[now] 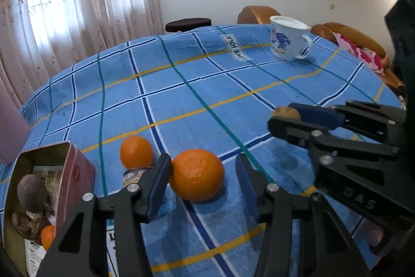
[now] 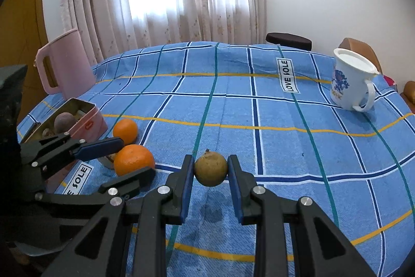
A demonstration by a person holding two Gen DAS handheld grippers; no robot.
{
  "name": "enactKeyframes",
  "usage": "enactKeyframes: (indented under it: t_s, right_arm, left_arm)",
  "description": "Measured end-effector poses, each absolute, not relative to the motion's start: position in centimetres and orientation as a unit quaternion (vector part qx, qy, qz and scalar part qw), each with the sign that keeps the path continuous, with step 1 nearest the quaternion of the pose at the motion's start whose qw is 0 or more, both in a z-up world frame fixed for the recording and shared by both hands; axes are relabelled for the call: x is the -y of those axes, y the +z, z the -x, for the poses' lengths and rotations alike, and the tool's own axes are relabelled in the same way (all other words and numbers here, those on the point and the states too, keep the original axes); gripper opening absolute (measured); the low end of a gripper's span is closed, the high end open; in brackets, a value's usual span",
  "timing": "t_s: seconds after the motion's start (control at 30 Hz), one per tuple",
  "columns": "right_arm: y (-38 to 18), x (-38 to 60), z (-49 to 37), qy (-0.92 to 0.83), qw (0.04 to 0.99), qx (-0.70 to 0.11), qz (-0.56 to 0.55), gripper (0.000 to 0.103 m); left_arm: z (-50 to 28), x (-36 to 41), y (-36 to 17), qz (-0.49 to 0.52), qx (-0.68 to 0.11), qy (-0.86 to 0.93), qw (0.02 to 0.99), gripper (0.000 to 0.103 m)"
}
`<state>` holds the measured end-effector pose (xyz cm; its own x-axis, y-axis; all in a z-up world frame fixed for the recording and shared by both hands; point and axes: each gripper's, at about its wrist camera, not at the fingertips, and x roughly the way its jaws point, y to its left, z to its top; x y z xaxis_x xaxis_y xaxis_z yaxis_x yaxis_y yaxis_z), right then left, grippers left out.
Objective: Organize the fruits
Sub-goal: 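Grasp a small tan round fruit with the right gripper while the left gripper grasps a mandarin orange, then carry the orange and tan fruit over the tin box with both grippers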
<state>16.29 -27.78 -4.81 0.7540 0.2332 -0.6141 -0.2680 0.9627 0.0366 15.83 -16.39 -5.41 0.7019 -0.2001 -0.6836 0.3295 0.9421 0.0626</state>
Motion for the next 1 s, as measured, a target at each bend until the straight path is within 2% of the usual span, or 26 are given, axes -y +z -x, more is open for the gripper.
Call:
enactKeyframes:
  t_s: [0.17,0.3,0.53,1.0]
  right_arm:
    - [-4.8,27.8,-16.3,0.133,0.937,-0.323,0.029,0.028]
    - [-4.8,27.8,-16.3,0.134,0.937,-0.322,0.029,0.028]
    - [-4.5,27.9,-15.9,0.134,0.941,-0.31,0.025,0.028]
    - [-3.4,28.1,-14.1,0.157,0.953,-0.26,0.02,0.028]
  left_arm:
    - [-17.0,15.7,-5.8,-0.08,-0.375,-0.128,0.915,0.053]
    - [-16.7,16.2,-5.7,-0.092,-0.366,-0.134,0.916,0.046]
    - [-15.3,15.4,-4.6,-0.051,-0.334,-0.174,0.925,0.045]
    - [-13.6,14.5,-3.2,-0.039,-0.272,-0.153,0.949,0.045]
